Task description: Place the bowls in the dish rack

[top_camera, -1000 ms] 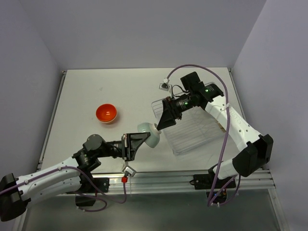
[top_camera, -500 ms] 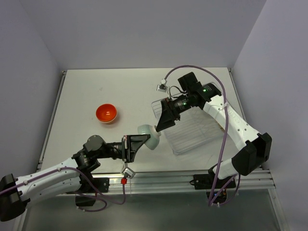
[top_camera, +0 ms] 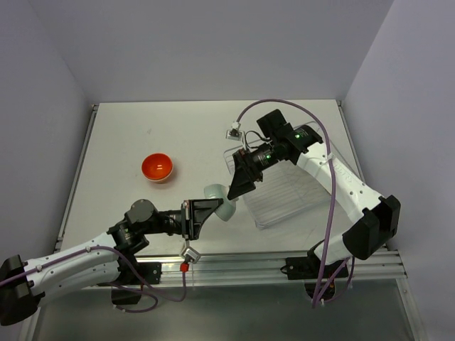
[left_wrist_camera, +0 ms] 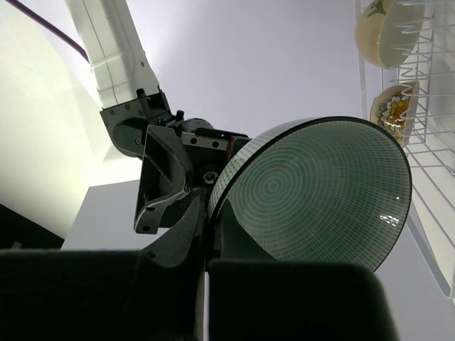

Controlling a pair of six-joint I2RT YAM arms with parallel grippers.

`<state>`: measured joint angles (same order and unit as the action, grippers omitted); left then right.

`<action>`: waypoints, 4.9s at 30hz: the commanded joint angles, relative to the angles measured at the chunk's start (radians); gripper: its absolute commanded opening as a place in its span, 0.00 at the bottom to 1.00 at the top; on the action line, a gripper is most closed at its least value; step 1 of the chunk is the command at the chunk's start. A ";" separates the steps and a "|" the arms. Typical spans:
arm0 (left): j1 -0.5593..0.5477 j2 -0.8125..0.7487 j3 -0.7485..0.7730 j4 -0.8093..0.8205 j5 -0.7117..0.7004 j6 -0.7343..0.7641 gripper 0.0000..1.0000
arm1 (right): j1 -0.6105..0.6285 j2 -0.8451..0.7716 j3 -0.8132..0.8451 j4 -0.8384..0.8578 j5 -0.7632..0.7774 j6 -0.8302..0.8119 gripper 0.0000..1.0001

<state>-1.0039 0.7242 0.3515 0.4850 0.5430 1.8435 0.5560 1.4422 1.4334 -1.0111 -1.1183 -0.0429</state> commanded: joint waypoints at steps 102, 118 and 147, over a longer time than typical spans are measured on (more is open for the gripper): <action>-0.002 0.221 0.512 -0.341 -0.879 -1.200 1.00 | -0.271 0.159 0.090 0.051 0.893 -0.135 0.00; 0.419 0.357 0.805 -0.801 -0.695 -1.995 0.99 | -0.271 0.284 0.041 0.215 0.999 -0.106 0.00; 0.557 0.462 0.844 -0.879 -0.641 -2.054 0.99 | -0.251 0.388 0.076 0.278 1.149 -0.101 0.00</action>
<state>-0.4580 1.1896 1.1641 -0.3931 -0.1192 -0.1970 0.3050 1.8297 1.4658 -0.7795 -0.0299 -0.1463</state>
